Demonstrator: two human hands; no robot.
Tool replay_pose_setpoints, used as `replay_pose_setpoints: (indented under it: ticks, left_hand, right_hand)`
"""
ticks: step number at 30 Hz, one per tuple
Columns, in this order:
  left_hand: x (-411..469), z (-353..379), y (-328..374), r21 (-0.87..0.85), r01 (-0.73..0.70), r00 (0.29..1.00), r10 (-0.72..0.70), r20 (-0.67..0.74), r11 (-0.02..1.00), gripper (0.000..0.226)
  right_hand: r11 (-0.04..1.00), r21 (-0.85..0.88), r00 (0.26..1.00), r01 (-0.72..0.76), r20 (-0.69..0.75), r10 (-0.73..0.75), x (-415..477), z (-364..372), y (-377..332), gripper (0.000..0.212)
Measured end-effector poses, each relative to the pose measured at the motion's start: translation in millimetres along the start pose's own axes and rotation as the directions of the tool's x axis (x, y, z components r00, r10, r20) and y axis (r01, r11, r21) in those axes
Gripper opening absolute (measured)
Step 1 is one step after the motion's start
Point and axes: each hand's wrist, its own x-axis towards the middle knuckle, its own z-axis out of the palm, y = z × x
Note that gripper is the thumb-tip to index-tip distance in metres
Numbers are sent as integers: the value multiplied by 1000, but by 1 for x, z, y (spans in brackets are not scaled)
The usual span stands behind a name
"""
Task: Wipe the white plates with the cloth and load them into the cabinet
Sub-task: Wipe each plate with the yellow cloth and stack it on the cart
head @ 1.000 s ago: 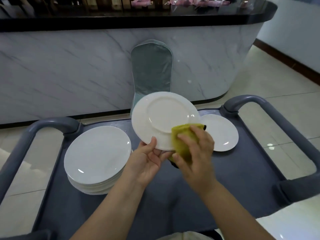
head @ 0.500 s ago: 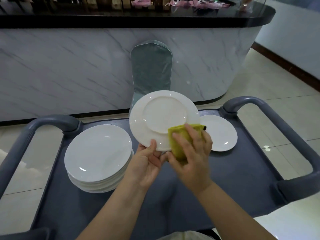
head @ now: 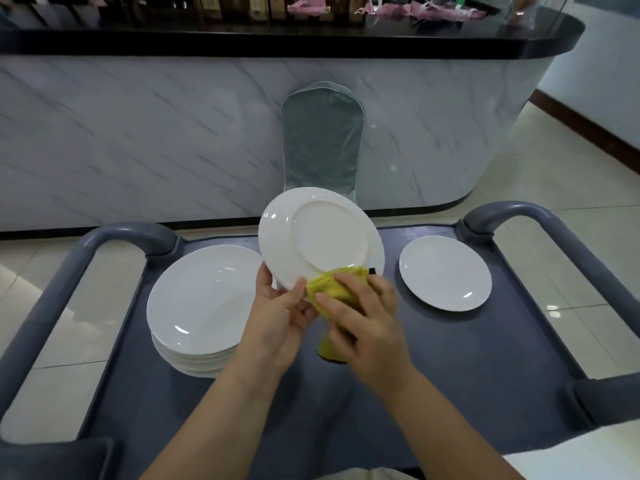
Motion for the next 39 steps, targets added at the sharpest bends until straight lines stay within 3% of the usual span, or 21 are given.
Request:
replay_pose_setpoints:
  ticks: [2,5,7,10,12,14,18,20,23,25,26,29,31,33,36,39]
  left_hand:
    - [0,0,-5,-24,5,1000,-6,-13,1000,66]
    - [1,1,-7,-50,25,1000,-25,-7,998,65]
    - [1,0,-8,-61,36,999,-35,19,998,65]
    - [0,3,-8,-60,56,997,-52,65,997,63]
    - [1,4,-7,-55,58,996,-54,71,997,63]
    - [2,4,-7,-64,60,997,-56,58,996,66]
    - [2,7,-14,-45,85,993,-81,89,995,68]
    - [3,8,-16,-14,96,988,-94,125,995,68]
    - [8,5,-14,43,103,982,-108,153,994,69]
    - [11,0,-13,70,111,981,-121,151,991,72]
    - [12,-2,-13,83,106,981,-118,156,991,72]
    - [12,-8,-7,156,89,974,-119,191,984,72]
    - [11,-14,3,236,88,953,-151,263,968,74]
    - [9,-19,13,321,78,919,-193,343,944,74]
    - [8,-20,12,410,90,892,-257,373,908,69]
    - [8,-12,0,399,104,907,-251,338,911,64]
  right_hand:
    - [996,18,996,-91,-18,92,-2,-11,15,30]
    - [950,-37,941,-309,-154,300,5,-37,44,28]
    - [959,-122,961,-256,-139,238,8,-37,36,32]
    - [985,-169,998,-27,-54,18,6,-18,5,35]
    - [990,-136,999,-23,-51,17,7,-18,4,33]
    - [987,-83,986,-136,-110,126,9,-30,20,32]
    - [890,49,867,-453,-210,453,13,-51,44,31]
    - [908,26,890,-418,-192,415,10,-43,31,29]
    - [995,-51,994,-91,-64,88,-7,-24,3,33]
    - [998,-64,999,28,-26,-30,-15,-23,5,31]
    - [999,-48,999,-1,-53,-2,-16,-28,12,30]
    - [959,51,946,-277,-158,282,-13,-52,38,29]
    - [895,117,891,-430,-102,441,-1,-70,61,26]
    - [826,221,851,-518,42,523,26,-84,80,29]
    - [830,214,857,-515,147,494,74,-89,85,33]
    - [964,65,947,-258,213,240,99,-61,54,28]
